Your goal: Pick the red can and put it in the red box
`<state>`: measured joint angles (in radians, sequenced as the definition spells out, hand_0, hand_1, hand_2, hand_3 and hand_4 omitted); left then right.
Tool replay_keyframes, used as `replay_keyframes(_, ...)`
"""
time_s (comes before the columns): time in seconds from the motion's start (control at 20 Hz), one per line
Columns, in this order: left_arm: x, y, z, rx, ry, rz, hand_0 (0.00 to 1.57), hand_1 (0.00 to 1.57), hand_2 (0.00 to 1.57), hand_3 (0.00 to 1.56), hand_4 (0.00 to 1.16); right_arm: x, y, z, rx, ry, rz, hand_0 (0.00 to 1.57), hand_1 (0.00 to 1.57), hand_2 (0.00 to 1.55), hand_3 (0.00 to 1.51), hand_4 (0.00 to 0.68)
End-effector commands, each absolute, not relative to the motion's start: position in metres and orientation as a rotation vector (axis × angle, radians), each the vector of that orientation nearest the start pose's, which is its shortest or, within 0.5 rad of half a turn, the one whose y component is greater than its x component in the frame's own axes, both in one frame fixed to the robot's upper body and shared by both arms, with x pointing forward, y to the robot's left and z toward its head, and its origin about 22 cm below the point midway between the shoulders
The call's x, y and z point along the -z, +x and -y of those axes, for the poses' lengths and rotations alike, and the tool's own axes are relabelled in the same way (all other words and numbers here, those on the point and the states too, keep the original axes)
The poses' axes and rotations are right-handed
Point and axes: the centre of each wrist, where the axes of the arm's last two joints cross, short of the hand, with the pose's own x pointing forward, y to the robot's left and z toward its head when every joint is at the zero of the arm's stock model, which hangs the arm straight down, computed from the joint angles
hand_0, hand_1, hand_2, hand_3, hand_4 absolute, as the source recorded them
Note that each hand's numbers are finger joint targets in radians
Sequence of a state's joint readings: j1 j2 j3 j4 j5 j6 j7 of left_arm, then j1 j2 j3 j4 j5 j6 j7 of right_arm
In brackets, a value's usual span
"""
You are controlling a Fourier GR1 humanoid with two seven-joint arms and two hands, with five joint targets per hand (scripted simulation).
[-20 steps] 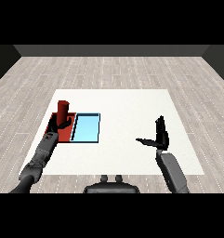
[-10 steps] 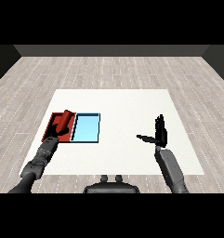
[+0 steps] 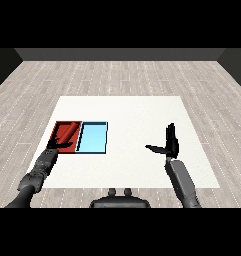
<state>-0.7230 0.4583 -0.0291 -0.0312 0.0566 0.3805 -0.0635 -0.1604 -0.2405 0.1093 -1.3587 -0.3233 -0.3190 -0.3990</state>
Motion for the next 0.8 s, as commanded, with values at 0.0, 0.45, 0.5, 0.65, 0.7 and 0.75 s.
replay_keyframes(0.0,0.054,0.329,-0.391,0.049,0.808,0.841,0.0,0.0,0.0,0.0,0.0,-0.002,0.275,0.258,0.19,-0.145,1.874,0.0,0.0,0.0,0.0,0.0)
replay_keyframes(0.45,0.011,0.366,-0.382,-0.078,0.7,1.374,1.4,1.4,1.29,0.0,0.0,-0.011,0.267,0.264,0.19,-0.085,1.904,0.0,0.0,0.0,0.0,0.0)
replay_keyframes(0.5,0.008,0.369,-0.377,-0.132,0.615,1.443,1.36,1.36,1.25,0.0,0.0,-0.013,0.272,0.252,0.182,-0.077,1.927,0.0,0.0,0.0,0.0,0.0)
replay_keyframes(0.65,0.018,0.36,-0.371,-0.07,0.491,1.578,1.11,1.11,1.17,0.0,0.0,-0.017,0.271,0.248,0.141,-0.054,1.946,0.0,0.0,0.0,0.0,0.0)
replay_keyframes(0.7,0.006,0.376,-0.35,-0.09,0.398,1.668,0.0,0.0,0.0,0.0,0.0,-0.016,0.277,0.247,0.128,-0.027,1.948,0.0,0.0,0.0,0.0,0.0)
replay_keyframes(0.75,0.008,0.369,-0.36,-0.092,0.385,1.674,0.0,0.0,0.0,0.0,0.0,-0.017,0.27,0.258,0.111,-0.028,1.952,0.0,0.0,0.0,0.0,0.0)
